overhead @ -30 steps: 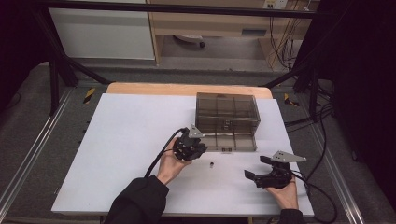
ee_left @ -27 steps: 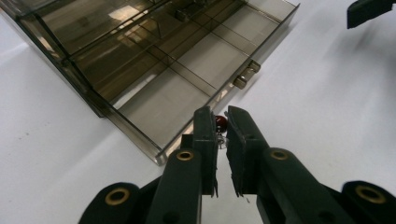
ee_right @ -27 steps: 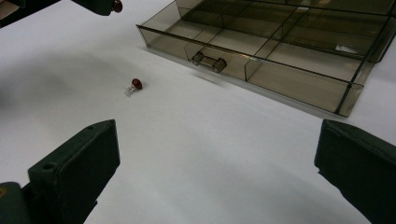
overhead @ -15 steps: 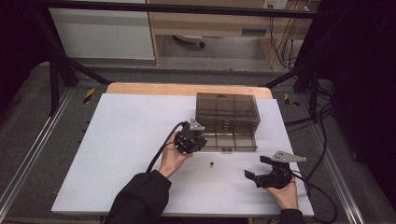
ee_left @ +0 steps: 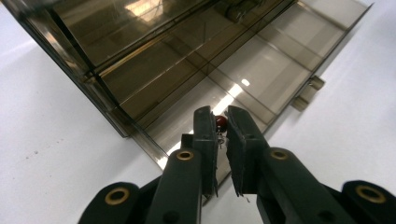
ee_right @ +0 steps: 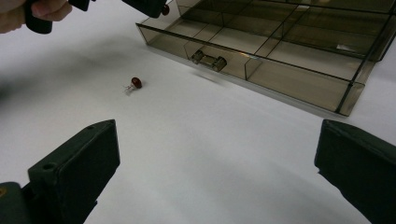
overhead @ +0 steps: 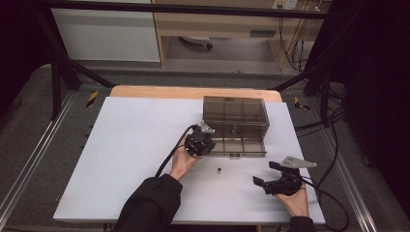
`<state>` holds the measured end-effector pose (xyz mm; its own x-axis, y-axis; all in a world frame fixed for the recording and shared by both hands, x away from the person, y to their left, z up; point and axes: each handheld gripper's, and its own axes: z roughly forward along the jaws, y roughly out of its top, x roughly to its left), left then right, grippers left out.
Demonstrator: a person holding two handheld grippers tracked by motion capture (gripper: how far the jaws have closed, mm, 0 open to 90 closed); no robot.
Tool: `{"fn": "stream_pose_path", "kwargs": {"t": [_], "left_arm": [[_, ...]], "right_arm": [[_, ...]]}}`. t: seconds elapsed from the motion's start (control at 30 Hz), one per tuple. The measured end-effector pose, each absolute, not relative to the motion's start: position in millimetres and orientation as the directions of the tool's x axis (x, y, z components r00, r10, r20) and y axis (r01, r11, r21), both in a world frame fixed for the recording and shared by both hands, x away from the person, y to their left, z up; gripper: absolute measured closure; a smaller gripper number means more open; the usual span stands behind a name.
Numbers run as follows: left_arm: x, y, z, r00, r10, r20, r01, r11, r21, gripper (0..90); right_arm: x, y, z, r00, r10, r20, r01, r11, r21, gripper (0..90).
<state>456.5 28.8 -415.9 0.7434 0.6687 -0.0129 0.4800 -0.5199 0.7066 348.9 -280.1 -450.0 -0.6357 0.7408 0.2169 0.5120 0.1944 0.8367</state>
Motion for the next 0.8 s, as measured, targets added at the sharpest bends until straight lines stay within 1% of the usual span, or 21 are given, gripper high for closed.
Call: {"fn": "stream_pose_path", "kwargs": {"t": [0.43, 0.47, 0.53, 0.67, 0.7, 0.73, 0.77, 0.8], "left_arm": [[463.9, 25.4, -429.1, 0.735, 0.678, -0.011, 0.493, -0.524, 0.695, 80.7], [464.7, 26.5, -428.7, 0.737, 0.676, -0.021, 0.495, -0.517, 0.698, 76.3], [464.4, 27.8, -426.8, 0.739, 0.674, -0.02, 0.488, -0.514, 0.705, 71.3], [462.6, 30.2, -422.1, 0.742, 0.67, -0.029, 0.486, -0.507, 0.712, 65.8], [461.6, 30.9, -420.5, 0.743, 0.668, -0.03, 0.485, -0.508, 0.712, 63.3], [460.4, 31.6, -418.9, 0.744, 0.667, -0.033, 0.486, -0.507, 0.712, 58.4], [459.3, 32.3, -417.7, 0.745, 0.666, -0.03, 0.483, -0.507, 0.714, 58.4], [457.0, 33.9, -415.8, 0.745, 0.666, -0.027, 0.477, -0.505, 0.719, 54.1]], "right_arm": [[348.9, -280.3, -449.8, -0.637, 0.74, 0.216, 0.509, 0.194, 0.838, 0.6], [348.8, -280.2, -449.9, -0.637, 0.74, 0.217, 0.511, 0.195, 0.837, 0.6], [348.9, -280.1, -450.0, -0.637, 0.74, 0.217, 0.511, 0.195, 0.837, 0.6], [348.9, -280.2, -449.9, -0.637, 0.74, 0.216, 0.51, 0.194, 0.838, 0.6], [348.8, -280.3, -449.9, -0.637, 0.74, 0.216, 0.51, 0.194, 0.838, 0.6], [348.8, -280.4, -449.8, -0.637, 0.74, 0.217, 0.509, 0.192, 0.839, 0.6], [348.8, -280.4, -449.8, -0.637, 0.74, 0.217, 0.509, 0.192, 0.839, 0.6], [348.8, -280.6, -449.7, -0.637, 0.74, 0.216, 0.509, 0.193, 0.839, 0.6]]}}
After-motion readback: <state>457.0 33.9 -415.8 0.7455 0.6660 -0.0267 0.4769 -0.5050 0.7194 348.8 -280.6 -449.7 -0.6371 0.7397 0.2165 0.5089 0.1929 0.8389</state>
